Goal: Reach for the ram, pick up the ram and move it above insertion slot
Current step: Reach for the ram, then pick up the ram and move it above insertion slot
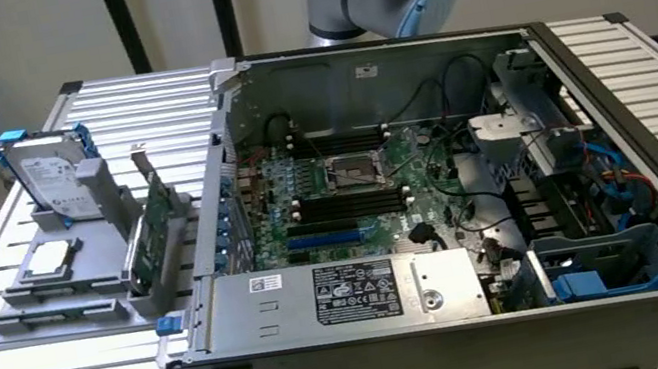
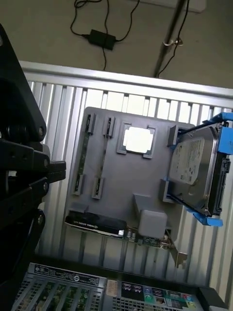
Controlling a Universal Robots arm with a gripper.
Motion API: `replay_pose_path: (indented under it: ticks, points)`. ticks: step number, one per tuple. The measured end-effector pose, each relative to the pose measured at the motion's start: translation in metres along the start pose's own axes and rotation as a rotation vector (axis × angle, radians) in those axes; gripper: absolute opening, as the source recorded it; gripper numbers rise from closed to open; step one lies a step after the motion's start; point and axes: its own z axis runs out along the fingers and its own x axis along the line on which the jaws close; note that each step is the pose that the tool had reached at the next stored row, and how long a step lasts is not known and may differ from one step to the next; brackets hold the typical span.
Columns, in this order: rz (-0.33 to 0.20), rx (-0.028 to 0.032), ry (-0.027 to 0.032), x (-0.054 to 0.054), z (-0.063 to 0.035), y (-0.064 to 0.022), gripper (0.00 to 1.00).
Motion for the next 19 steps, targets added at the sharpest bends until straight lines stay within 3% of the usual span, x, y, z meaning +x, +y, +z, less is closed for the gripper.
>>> replay_pose_path:
  ticks: [19]
  points:
    - [-0.346,0.0003,0.0133,0.0,0.0005,0.0,0.11]
